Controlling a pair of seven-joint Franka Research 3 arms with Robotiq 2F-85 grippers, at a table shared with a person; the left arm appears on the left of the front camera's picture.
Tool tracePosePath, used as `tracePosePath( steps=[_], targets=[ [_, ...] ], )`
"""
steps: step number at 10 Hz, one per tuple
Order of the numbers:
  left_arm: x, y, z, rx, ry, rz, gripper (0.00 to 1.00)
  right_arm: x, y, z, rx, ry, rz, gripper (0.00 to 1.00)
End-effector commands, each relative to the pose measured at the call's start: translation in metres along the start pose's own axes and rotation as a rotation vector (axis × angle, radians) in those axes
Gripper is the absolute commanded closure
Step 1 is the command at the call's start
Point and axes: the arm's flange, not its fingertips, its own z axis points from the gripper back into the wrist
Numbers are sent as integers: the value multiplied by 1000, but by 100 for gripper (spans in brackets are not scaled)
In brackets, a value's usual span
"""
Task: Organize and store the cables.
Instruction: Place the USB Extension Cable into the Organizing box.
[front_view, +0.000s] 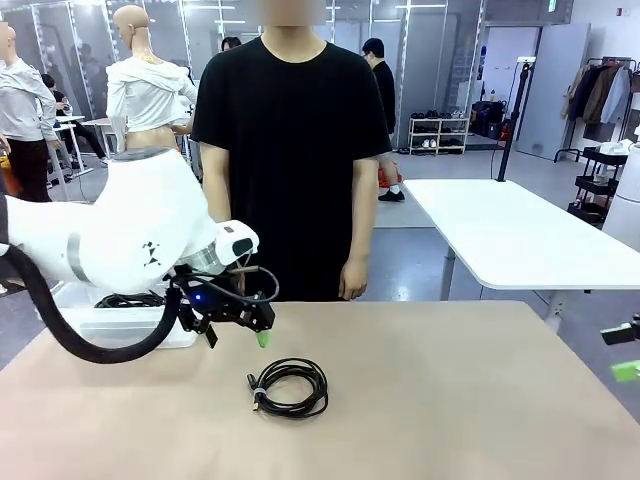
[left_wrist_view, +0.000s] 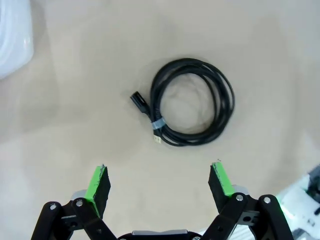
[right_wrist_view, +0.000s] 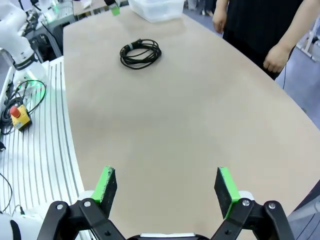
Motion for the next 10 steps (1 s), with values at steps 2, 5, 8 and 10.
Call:
tracePosePath(
  steps=[2,5,8,10],
  targets=[
    [17,-17,-30,71,-17,94,0,0,0,0,0,0,0,0],
    [15,-20,-62,69,35,167,0,0,0,0,0,0,0,0],
    [10,-20,-74,97,69,227,0,0,0,0,0,0,0,0],
    [11,-19,-92,125,82,250,0,0,0,0,0,0,0,0]
  ],
)
